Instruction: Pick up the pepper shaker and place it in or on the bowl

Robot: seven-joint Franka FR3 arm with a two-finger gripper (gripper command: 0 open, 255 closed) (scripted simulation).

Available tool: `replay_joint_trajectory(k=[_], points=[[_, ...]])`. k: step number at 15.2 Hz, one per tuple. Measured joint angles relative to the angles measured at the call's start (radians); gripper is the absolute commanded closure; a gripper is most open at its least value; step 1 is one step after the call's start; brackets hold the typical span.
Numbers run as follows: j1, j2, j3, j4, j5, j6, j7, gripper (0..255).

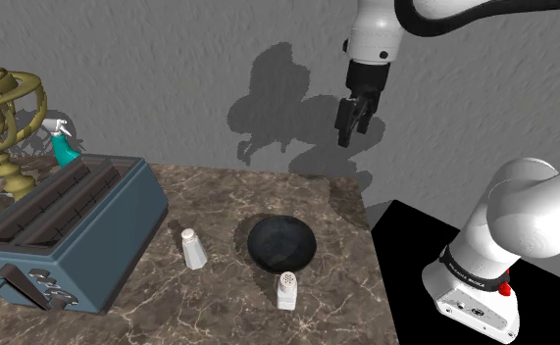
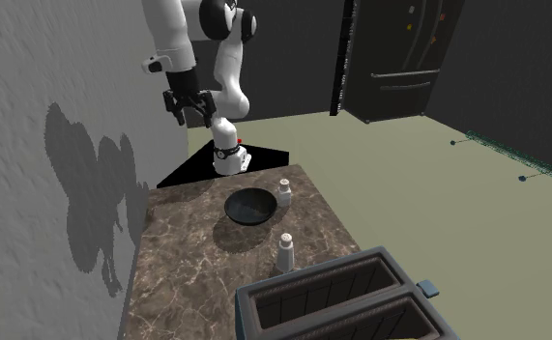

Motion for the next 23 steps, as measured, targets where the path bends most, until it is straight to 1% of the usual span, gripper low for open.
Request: replay_joint_trajectory(k=[5,12,13,17,21,23], points=[[0.027,0.119,0.082,0.028,0.026,0.117,0.053,0],[0.049,0.337,0.2,0.115,0.011,0.284,0.141,0],[0.05,0.375,0.217,0.128,0.002,0.312,0.156,0],[0.059,0.521,0.275,0.224,-0.055,0.373,0.224,0],[0.08,0.665,0.319,0.317,-0.136,0.425,0.301,0],[0.097,0.738,0.333,0.375,-0.183,0.437,0.339,0]])
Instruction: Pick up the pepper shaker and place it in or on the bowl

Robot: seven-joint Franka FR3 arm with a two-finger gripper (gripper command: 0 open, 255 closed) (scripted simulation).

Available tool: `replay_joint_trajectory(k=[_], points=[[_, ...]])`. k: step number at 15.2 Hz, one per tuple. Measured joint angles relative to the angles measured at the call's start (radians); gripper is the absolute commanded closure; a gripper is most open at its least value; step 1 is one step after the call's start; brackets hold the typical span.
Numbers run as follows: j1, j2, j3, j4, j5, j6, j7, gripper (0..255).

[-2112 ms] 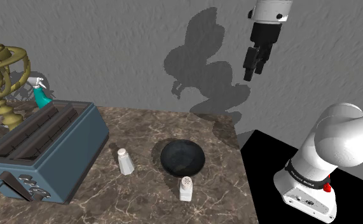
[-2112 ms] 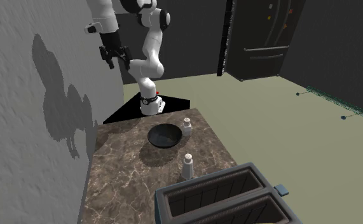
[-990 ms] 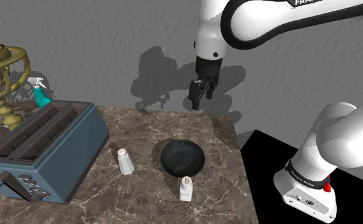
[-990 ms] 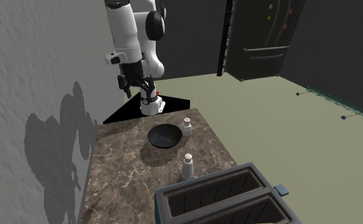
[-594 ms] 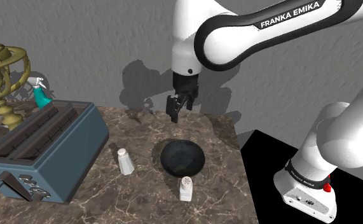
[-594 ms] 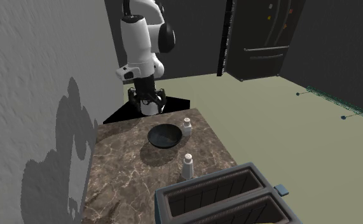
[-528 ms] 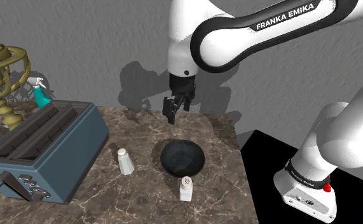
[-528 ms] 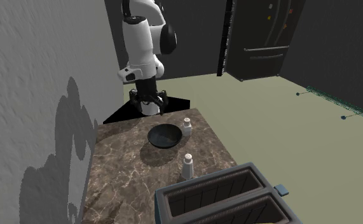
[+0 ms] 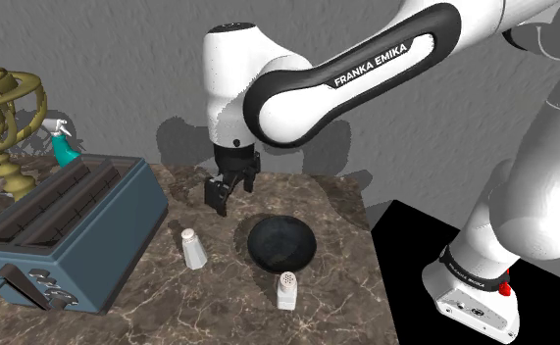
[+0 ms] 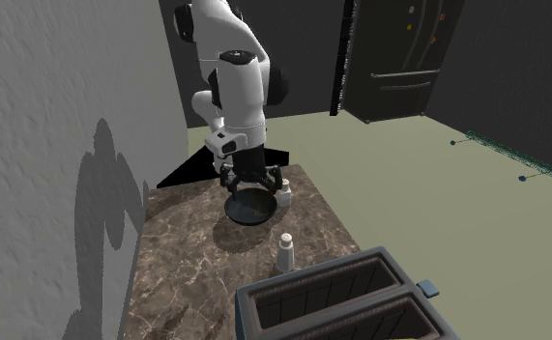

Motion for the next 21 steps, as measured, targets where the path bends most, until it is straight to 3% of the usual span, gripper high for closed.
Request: replay_joint_trajectory(k=[9,21], points=[[0.14,0.33,0.0,0.288,-0.211,0.019,0.151,0],[0.163,0.405,-0.021,0.291,-0.255,0.086,0.175,0]])
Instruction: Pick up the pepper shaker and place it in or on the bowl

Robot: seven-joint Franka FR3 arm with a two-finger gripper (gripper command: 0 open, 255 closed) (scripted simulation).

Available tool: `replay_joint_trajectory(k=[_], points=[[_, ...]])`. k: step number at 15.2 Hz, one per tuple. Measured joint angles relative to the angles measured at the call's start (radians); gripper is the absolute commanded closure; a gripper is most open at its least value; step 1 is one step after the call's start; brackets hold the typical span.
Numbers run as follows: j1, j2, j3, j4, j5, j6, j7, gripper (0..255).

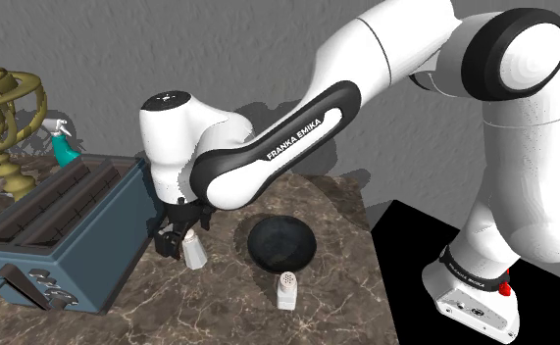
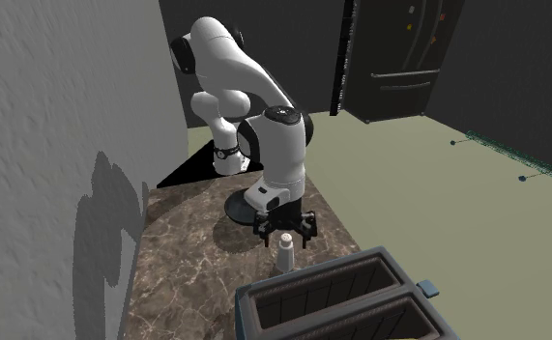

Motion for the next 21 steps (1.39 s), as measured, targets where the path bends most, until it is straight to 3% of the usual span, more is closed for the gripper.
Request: replay_joint_trajectory(k=[1,2,12,21], points=[[0.0,0.0,0.0,0.0,0.0,0.0,0.0,0],[0.0,0.0,0.0,0.0,0.0,0.0,0.0,255],[0.0,0.0,0.0,0.0,0.0,0.0,0.0,255],[-0.01,-0.047,0.016,0.042,0.03,-0.083,-0.02,255]])
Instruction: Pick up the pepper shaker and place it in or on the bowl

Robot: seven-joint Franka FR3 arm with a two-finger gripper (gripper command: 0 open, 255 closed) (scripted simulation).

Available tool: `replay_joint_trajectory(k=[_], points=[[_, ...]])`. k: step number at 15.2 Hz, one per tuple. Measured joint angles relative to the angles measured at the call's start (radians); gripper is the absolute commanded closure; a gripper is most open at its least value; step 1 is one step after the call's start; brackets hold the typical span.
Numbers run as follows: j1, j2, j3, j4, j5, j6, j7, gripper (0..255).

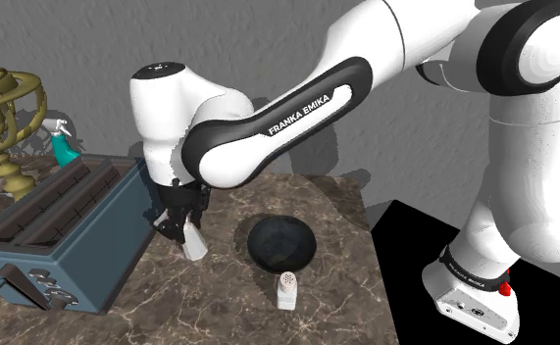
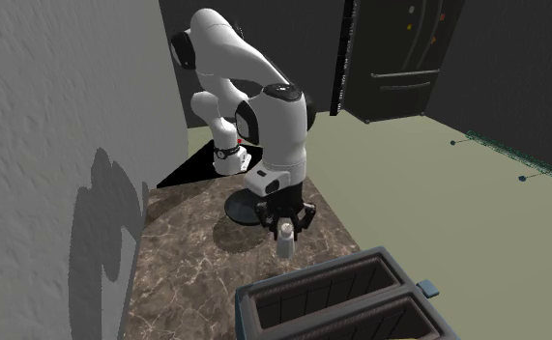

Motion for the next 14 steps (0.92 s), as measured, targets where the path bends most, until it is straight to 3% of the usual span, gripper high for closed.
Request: replay_joint_trajectory(k=[14], points=[[-0.002,-0.051,0.018,0.124,0.036,-0.168,-0.026,255]])
